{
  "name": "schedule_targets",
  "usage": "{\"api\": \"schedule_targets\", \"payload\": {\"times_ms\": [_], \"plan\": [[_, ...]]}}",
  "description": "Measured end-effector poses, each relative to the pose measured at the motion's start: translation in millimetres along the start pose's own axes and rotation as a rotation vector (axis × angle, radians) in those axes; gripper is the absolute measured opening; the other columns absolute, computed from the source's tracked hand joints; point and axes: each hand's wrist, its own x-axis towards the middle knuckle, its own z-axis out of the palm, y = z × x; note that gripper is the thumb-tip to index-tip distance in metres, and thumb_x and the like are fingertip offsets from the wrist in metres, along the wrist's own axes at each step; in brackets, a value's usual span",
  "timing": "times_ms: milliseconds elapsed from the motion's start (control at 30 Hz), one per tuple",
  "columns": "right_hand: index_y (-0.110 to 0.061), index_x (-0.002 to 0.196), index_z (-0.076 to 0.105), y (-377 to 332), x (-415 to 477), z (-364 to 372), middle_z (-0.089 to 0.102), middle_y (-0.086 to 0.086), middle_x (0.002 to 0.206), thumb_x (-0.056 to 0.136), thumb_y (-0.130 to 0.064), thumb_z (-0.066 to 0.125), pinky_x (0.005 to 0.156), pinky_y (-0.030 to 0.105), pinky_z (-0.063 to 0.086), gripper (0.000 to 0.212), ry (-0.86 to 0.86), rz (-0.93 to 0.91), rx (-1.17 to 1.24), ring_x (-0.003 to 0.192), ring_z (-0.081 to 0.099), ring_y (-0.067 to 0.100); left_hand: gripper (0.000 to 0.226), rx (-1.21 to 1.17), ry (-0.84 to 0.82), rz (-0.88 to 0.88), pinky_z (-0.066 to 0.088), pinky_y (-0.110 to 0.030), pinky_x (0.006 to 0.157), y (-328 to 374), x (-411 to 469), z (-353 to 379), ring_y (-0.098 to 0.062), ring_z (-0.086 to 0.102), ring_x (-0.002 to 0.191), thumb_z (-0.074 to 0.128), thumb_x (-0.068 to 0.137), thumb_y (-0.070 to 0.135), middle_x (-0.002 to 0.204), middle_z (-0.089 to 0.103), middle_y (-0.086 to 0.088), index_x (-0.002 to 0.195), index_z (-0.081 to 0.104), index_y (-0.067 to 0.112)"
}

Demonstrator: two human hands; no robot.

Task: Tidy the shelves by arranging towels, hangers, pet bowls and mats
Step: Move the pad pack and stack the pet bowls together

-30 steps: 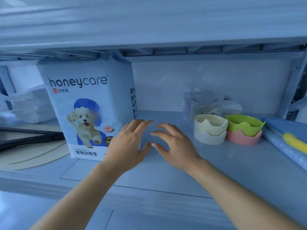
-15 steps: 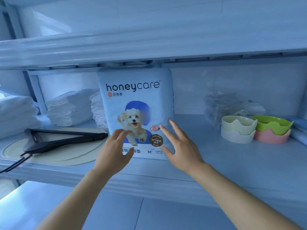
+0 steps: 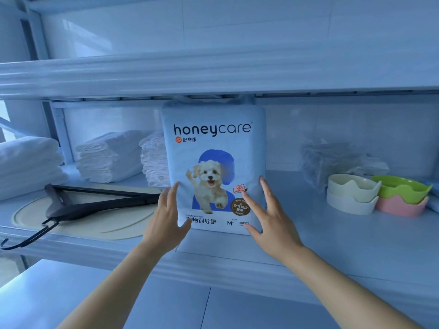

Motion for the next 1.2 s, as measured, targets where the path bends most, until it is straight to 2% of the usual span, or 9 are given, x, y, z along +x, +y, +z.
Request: {"api": "schedule_targets", "payload": {"times_ms": [133,233,333,433,667,833,933,1067,1200], "plan": [[-0.046,0.144,0.009,4.1,0.3,-2.2,-0.034,-0.018,0.145,0.087,-0.032,0.060,0.080,0.025,0.049,0.078,-0.005,-0.002,-0.001,0.143,0.008,0.014,0.110,-0.022,-0.033,0.053,0.038,-0.024,0.070,-2.0,3.9,8.2,-0.030,0.048,0.118,0.070,0.078,0.032,0.153,0.010,-0.003,0.145,-0.017,0.029],[-0.050,0.142,0.004,8.8,0.4,-1.2,-0.032,-0.018,0.147,0.086,-0.030,0.062,0.079,0.025,0.049,0.083,0.010,0.006,0.017,0.143,0.010,0.015,0.117,-0.030,-0.066,0.112,0.043,-0.026,0.071,-1.2,5.6,9.6,-0.026,0.051,0.110,0.072,0.076,0.030,0.153,0.008,-0.001,0.135,-0.028,0.039],[-0.060,0.135,-0.007,14.6,0.7,0.0,-0.030,-0.018,0.148,0.085,-0.028,0.064,0.079,0.026,0.049,0.093,0.042,0.047,0.043,0.143,0.009,0.016,0.116,-0.043,-0.104,0.145,0.048,-0.031,0.080,6.7,10.1,14.5,-0.027,0.050,0.111,0.071,0.075,0.028,0.152,0.008,-0.002,0.134,-0.027,0.041],[-0.057,0.139,0.002,26.3,1.3,-0.1,-0.031,-0.014,0.148,0.084,-0.027,0.066,0.084,0.026,0.048,0.089,0.070,0.109,0.043,0.143,0.006,0.017,0.116,-0.058,-0.138,0.179,0.043,-0.025,0.082,18.0,14.9,26.5,-0.025,0.044,0.122,0.071,0.075,0.028,0.155,-0.002,-0.001,0.136,-0.027,0.041],[-0.046,0.144,0.008,65.2,1.7,-4.6,-0.037,-0.012,0.145,0.084,-0.025,0.066,0.092,0.031,0.046,0.087,0.079,0.196,-0.018,0.143,0.002,0.018,0.114,0.005,-0.208,0.222,0.039,-0.023,0.071,51.8,33.3,61.2,-0.024,0.048,0.114,0.065,0.078,0.036,0.154,-0.016,-0.006,0.126,-0.038,0.047],[-0.049,0.138,-0.011,95.5,3.8,-7.4,-0.039,-0.008,0.144,0.085,-0.023,0.064,0.080,0.033,0.053,0.095,0.044,0.208,-0.120,0.144,0.004,0.023,0.114,0.012,-0.216,0.232,0.043,-0.024,0.064,70.2,50.3,83.0,-0.025,0.053,0.103,0.064,0.078,0.036,0.153,-0.017,-0.005,0.124,-0.040,0.049],[-0.046,0.137,-0.016,114.0,8.5,-5.1,-0.038,-0.004,0.144,0.085,-0.020,0.063,0.076,0.031,0.052,0.097,0.035,0.204,-0.169,0.143,0.007,0.028,0.116,0.038,-0.216,0.235,0.038,-0.023,0.063,80.1,60.4,99.9,-0.025,0.053,0.105,0.065,0.076,0.036,0.152,-0.020,-0.007,0.127,-0.039,0.044],[-0.044,0.141,-0.008,139.9,20.0,0.2,-0.031,0.005,0.150,0.085,-0.017,0.063,0.077,0.033,0.053,0.095,0.034,0.221,-0.188,0.143,0.006,0.030,0.114,0.040,-0.242,0.237,0.037,-0.023,0.067,89.9,80.7,122.2,-0.028,0.051,0.110,0.065,0.076,0.037,0.151,-0.024,-0.006,0.137,-0.031,0.038],[-0.041,0.141,-0.011,167.7,32.1,5.9,-0.024,0.013,0.152,0.086,-0.017,0.063,0.083,0.033,0.049,0.095,0.021,0.247,-0.221,0.140,0.013,0.032,0.116,0.064,-0.266,0.275,0.038,-0.023,0.066,96.6,105.1,143.5,-0.029,0.051,0.111,0.065,0.077,0.038,0.151,-0.026,-0.008,0.130,-0.037,0.040]]}}
